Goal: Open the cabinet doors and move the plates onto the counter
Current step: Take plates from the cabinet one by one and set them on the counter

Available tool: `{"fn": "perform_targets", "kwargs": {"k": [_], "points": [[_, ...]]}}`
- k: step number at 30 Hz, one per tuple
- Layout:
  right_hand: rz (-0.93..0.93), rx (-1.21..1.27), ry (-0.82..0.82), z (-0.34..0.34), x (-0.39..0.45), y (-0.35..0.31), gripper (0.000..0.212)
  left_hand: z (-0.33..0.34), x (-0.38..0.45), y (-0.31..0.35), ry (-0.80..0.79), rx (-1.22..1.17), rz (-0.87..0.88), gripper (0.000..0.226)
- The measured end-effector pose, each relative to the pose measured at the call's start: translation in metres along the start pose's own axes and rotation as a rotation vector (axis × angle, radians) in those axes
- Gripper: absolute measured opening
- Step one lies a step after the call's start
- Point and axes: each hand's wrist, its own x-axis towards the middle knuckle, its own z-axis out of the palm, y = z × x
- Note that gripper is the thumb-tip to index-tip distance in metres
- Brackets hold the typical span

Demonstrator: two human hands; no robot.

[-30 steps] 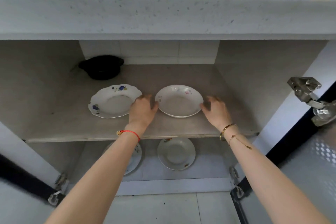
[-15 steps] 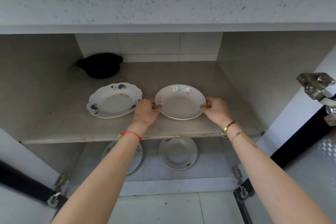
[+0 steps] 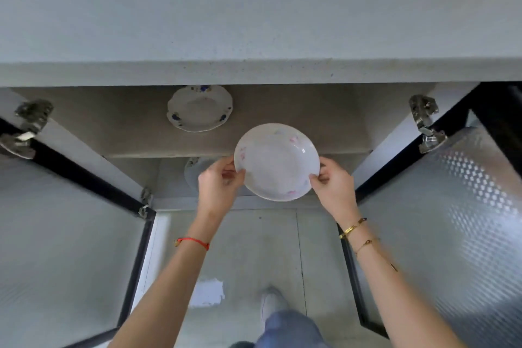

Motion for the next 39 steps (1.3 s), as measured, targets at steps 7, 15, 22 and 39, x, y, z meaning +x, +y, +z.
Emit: {"fn": "perform_targets", "kwargs": {"k": [7,15,22,39], "points": [[0.071,0.045,-0.073,-0.084,-0.11,-0.092,0.038,-0.093,-0.111,0.086,-0.058,-0.043,-0.121,0.027],[0.043,0.043,-0.136,-0.182,-0.184,-0.229,0.04,-0.211,-0.181,0.204,-0.009,-0.062,-0.195,0.024],[-0.04,0.103,-0.154,-0.232,-0.186,-0.312,0.04,-0.28,-0.184,0.281,0.064,-0.065,-0.157,0.025],[-0.231,0.166,-0.233,-0.234,-0.052,-0.384,0.036,-0.309,-0.079,0.334,0.231,-0.1,-0.133,0.024]]}}
